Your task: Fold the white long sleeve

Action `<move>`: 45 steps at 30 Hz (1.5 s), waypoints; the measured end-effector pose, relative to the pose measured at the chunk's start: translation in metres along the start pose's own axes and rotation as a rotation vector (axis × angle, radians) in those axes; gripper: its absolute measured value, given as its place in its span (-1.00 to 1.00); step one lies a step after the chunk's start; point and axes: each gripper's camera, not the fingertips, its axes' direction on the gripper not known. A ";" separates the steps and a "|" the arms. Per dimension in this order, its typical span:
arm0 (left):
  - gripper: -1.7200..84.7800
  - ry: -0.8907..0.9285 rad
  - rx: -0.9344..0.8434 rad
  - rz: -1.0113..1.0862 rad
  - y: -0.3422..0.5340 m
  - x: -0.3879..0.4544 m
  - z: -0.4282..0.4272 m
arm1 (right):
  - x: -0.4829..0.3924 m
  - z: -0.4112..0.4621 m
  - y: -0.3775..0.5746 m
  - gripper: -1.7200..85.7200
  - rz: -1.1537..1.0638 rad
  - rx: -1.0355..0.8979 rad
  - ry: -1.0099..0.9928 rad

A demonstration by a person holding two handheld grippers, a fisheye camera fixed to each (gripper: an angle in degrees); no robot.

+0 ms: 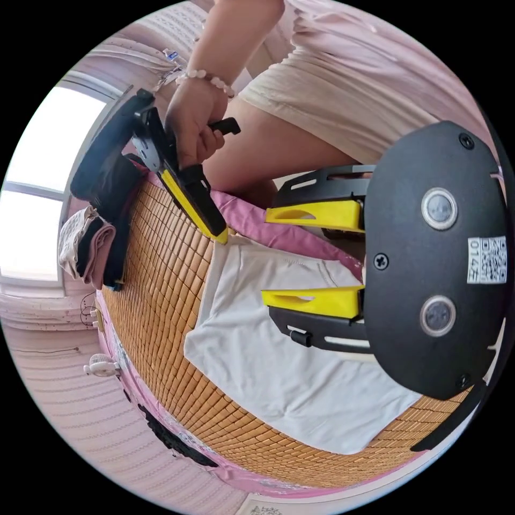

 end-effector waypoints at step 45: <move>-0.96 0.164 0.313 0.021 0.076 -0.027 -0.107 | 0.088 -0.188 0.010 -0.94 0.111 0.482 -0.136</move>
